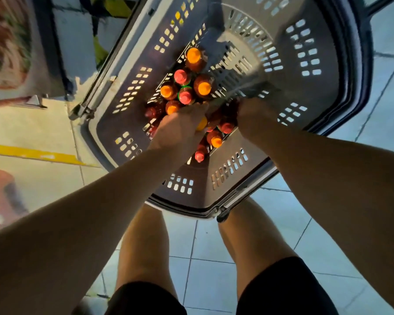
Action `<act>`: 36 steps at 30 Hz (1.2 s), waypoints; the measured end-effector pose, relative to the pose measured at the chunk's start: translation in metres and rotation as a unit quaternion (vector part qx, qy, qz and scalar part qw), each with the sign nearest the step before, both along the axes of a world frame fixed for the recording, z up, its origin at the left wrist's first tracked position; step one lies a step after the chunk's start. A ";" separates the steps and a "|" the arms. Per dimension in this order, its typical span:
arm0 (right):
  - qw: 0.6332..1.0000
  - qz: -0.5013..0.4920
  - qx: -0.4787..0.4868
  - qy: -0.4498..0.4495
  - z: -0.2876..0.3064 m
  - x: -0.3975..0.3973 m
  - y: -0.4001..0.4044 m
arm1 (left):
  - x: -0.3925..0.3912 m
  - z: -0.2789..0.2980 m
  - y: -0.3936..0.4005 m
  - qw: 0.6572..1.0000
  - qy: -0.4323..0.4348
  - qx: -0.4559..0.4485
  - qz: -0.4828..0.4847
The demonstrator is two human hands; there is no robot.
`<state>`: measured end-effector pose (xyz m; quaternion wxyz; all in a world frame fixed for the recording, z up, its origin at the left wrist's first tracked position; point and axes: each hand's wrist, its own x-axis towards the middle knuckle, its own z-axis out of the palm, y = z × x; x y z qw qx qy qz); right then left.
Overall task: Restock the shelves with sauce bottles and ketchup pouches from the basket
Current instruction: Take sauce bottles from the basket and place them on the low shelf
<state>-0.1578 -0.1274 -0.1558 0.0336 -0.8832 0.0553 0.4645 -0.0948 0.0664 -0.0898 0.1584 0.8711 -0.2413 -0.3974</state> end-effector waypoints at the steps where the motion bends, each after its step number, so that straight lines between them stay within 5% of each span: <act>1: 1.000 -0.016 -0.010 0.014 0.002 0.004 0.002 | 0.000 0.003 0.002 1.000 -0.014 -0.018 0.000; 6: 0.980 -0.198 0.005 -0.030 0.057 0.002 0.003 | 0.000 0.042 0.017 0.998 -0.059 -0.015 0.035; 13: 0.962 -0.242 0.046 -0.116 0.175 -0.028 0.010 | 0.017 0.147 0.053 0.996 -0.017 -0.009 0.092; 24: 0.872 -0.408 0.083 -0.255 0.377 -0.081 0.029 | 0.057 0.306 0.095 0.993 -0.019 -0.070 0.093; 36: 0.786 -0.520 0.080 -0.326 0.508 -0.138 0.106 | 0.051 0.429 0.200 0.981 -0.058 -0.111 0.148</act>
